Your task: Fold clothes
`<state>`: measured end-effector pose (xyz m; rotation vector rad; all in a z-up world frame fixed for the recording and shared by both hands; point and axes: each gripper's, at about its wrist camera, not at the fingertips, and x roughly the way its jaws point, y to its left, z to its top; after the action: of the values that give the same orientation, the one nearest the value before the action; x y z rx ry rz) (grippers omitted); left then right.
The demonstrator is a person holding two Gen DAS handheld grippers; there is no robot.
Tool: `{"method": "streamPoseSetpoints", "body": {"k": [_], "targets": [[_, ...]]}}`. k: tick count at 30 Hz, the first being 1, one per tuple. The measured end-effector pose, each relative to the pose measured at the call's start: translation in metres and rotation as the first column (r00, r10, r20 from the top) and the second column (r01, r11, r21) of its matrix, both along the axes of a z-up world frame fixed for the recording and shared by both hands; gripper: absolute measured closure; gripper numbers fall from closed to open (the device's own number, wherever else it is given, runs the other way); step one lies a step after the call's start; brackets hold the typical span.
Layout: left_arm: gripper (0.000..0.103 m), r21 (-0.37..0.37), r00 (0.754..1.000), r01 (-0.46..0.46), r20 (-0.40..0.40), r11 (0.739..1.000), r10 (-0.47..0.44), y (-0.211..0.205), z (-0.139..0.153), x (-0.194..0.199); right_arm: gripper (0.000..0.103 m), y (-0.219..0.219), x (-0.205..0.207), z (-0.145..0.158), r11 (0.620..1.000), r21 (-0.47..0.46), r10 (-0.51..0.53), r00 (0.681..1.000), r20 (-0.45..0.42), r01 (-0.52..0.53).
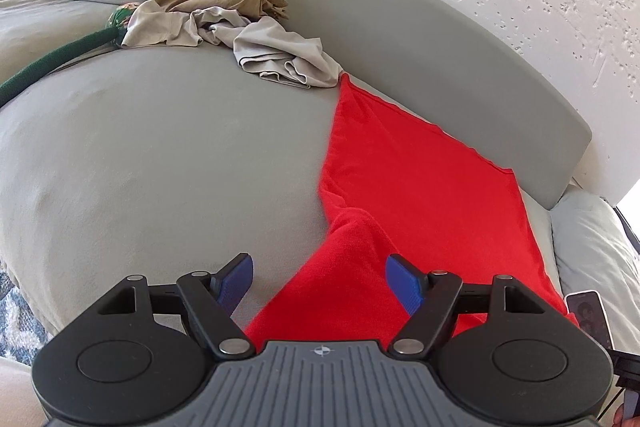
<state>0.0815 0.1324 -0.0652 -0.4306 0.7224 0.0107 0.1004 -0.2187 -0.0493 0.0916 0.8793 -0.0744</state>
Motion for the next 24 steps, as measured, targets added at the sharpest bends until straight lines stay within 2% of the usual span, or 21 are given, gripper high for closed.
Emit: {"method": "streamPoseSetpoints", "body": {"k": [5,7,8,9,11,12,14,17,19,22,24], "targets": [[0.031,-0.032,1.000,-0.017,0.007,0.999,0.018,0.005,0.002,-0.005,0.097,-0.037,-0.046,0.039,0.995,0.050,-0.095,0.988,0.123,0.090],[0.031,-0.045,1.000,-0.023,0.009,0.999,0.023,0.005,0.002,-0.006,0.096,-0.060,-0.074,0.047,0.985,0.094,-0.155,0.981,0.117,0.144],[0.031,-0.050,1.000,-0.024,0.009,0.998,0.025,0.005,0.003,-0.006,0.095,-0.073,-0.088,0.046,0.977,0.125,-0.184,0.979,0.086,0.172],[0.031,-0.056,1.000,-0.026,0.009,0.998,0.026,0.005,0.003,-0.006,0.086,-0.083,-0.098,0.041,0.970,0.149,-0.197,0.980,0.034,0.190],[0.031,-0.072,1.000,-0.027,0.004,0.997,0.027,0.004,0.002,-0.007,0.060,-0.102,-0.119,0.028,0.957,0.177,-0.221,0.974,-0.054,0.228],[0.031,-0.076,1.000,-0.023,0.001,0.997,0.023,0.002,0.002,-0.006,0.048,-0.107,-0.127,0.025,0.951,0.187,-0.241,0.969,-0.051,0.246],[0.031,-0.079,1.000,-0.012,-0.004,0.997,0.012,-0.001,0.002,-0.006,0.047,-0.116,-0.145,0.018,0.937,0.208,-0.277,0.960,-0.044,0.280],[0.031,-0.042,1.000,0.003,0.003,0.999,-0.003,-0.010,0.003,-0.007,0.047,-0.120,-0.146,0.015,0.928,0.281,-0.264,0.964,0.031,0.245],[0.031,-0.022,1.000,0.010,0.009,1.000,-0.010,-0.014,0.003,-0.009,0.047,-0.118,-0.138,0.012,0.932,0.313,-0.219,0.972,0.079,0.184],[0.031,0.001,1.000,0.014,0.016,1.000,-0.014,-0.017,0.003,-0.011,0.052,-0.111,-0.121,0.005,0.953,0.274,-0.166,0.980,0.108,0.131],[0.031,0.013,1.000,0.015,0.016,1.000,-0.015,-0.017,0.003,-0.011,0.056,-0.107,-0.109,-0.002,0.967,0.222,-0.150,0.984,0.096,0.126]]}}
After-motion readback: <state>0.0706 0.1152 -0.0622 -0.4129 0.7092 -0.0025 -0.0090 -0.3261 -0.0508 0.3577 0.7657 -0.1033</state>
